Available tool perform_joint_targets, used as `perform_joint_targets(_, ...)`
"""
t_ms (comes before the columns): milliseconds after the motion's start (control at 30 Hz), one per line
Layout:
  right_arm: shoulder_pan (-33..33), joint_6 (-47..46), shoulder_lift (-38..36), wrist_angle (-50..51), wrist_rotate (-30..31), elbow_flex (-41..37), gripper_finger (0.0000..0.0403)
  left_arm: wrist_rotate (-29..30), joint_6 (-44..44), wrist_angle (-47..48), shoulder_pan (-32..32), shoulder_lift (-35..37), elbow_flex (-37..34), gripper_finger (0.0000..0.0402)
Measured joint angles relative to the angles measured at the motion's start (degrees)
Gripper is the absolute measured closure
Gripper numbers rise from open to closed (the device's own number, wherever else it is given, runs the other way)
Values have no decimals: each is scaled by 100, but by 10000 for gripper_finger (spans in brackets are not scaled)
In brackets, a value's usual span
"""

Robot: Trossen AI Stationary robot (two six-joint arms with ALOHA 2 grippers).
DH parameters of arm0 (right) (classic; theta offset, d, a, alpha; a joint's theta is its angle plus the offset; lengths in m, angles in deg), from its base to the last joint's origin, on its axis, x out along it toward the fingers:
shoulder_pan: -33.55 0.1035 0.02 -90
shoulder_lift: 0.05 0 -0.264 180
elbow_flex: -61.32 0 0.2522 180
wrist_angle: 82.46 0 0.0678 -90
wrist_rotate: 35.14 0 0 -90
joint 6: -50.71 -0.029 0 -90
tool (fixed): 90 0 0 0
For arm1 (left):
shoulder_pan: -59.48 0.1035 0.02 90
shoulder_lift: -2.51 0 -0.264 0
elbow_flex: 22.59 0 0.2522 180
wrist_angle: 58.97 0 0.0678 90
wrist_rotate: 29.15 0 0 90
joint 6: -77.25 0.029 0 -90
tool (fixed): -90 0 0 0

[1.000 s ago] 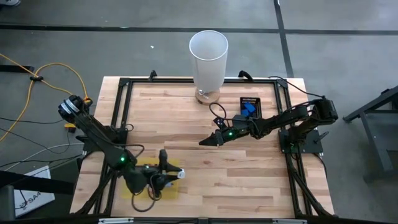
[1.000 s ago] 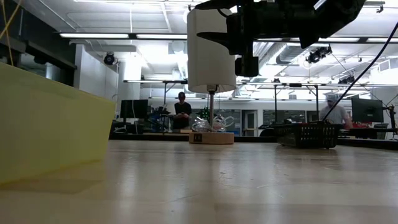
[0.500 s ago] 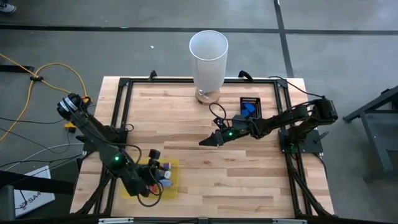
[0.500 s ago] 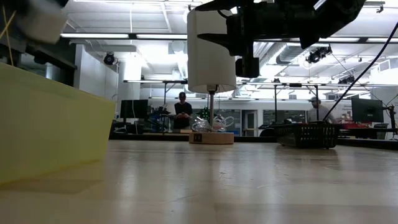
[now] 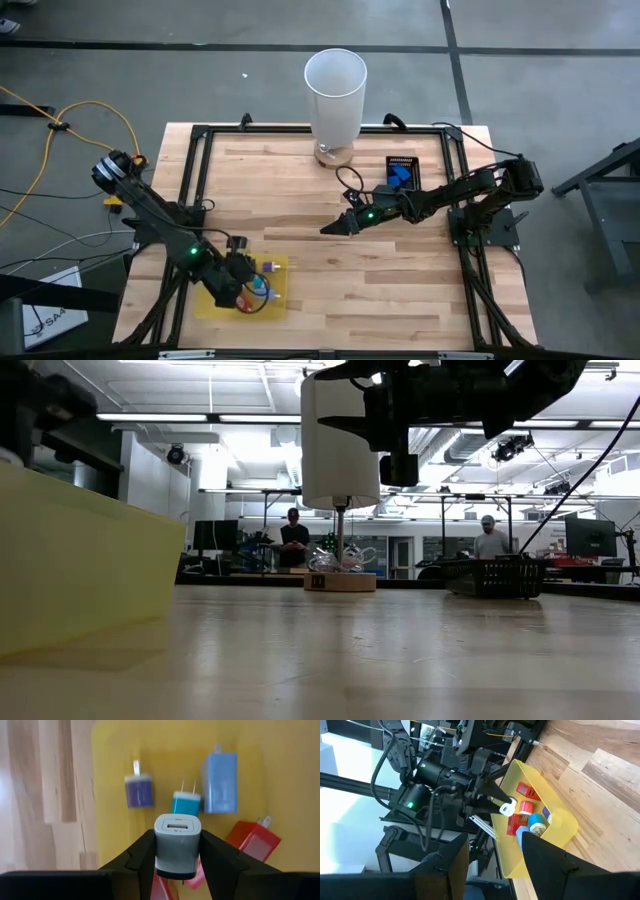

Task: Pick & Place Office items
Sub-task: Put the white charger adapter into the yellow bin

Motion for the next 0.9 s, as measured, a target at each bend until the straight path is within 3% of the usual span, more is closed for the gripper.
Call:
perform_joint_targets(167,1,0,0,0,0,0,233,-364,-255,129,70,-170,-4,275)
perform_joint_targets(533,1,0,0,0,0,0,233,-354,-102,29,257,-279,-7,275)
perform_joint_targets(900,0,0,0,17,0,0,233,-616,-95,-77,485,-822,-11,275)
